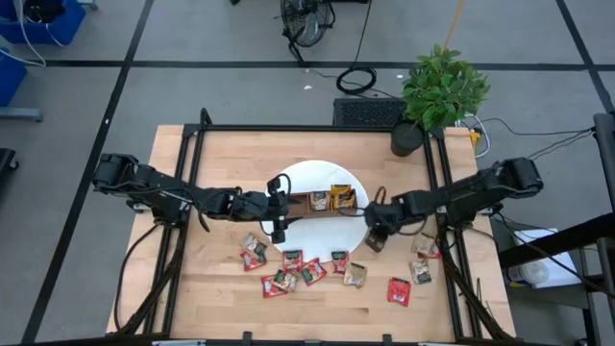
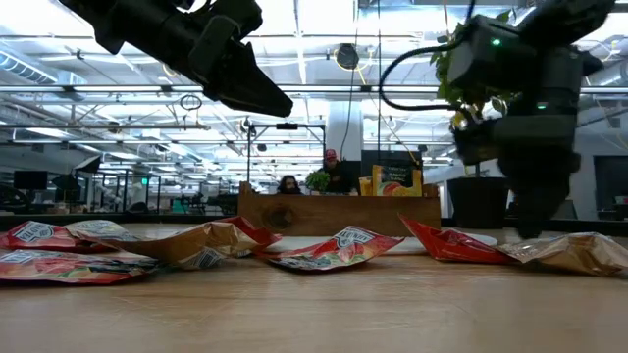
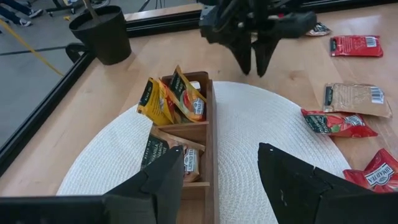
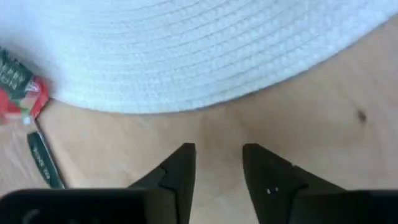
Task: Pick & Place Tea
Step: Put the brown tea bag into the middle section of the wooden organizer
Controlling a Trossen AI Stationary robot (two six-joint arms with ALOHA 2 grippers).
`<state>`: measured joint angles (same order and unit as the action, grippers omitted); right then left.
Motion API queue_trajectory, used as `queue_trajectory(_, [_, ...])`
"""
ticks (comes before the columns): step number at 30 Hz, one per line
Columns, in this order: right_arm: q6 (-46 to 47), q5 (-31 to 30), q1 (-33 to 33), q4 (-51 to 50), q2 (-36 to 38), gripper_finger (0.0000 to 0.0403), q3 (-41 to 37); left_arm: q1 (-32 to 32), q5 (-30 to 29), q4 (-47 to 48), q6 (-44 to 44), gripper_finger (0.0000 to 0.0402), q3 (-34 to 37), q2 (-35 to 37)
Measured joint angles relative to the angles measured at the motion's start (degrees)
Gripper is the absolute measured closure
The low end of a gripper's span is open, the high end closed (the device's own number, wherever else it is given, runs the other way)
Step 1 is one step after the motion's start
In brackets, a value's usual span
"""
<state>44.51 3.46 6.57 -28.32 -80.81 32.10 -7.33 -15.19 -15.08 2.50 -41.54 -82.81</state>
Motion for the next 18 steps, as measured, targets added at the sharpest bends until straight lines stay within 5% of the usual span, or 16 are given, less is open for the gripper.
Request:
queue_trajectory(3, [-1.8, 3.8, -0.5, -3.9, 1.3, 0.0304, 3.7, 0.0, 0.0, 0.2, 0.2, 0.0195, 0.0, 0.0])
queue_trajectory(7, [-1.2, 5.9, 1.6, -22.5, 4.2, 0.0388, 9.7, 0.0, 0.0, 0.3, 0.1, 0.0195, 0.0, 0.0])
queue_trajectory(12, [7.8, 7.6, 5.9, -43.4, 6.8, 0.0398, 13.2, 0.0, 0.0, 0.4, 0.0, 0.0195, 0.0, 0.0])
queue_trajectory(18, [16.6, 13.3, 10.9, -41.9, 7.8, 0.0402, 8.9, 0.0, 0.0, 0.5, -0.8, 0.0195, 0.0, 0.0])
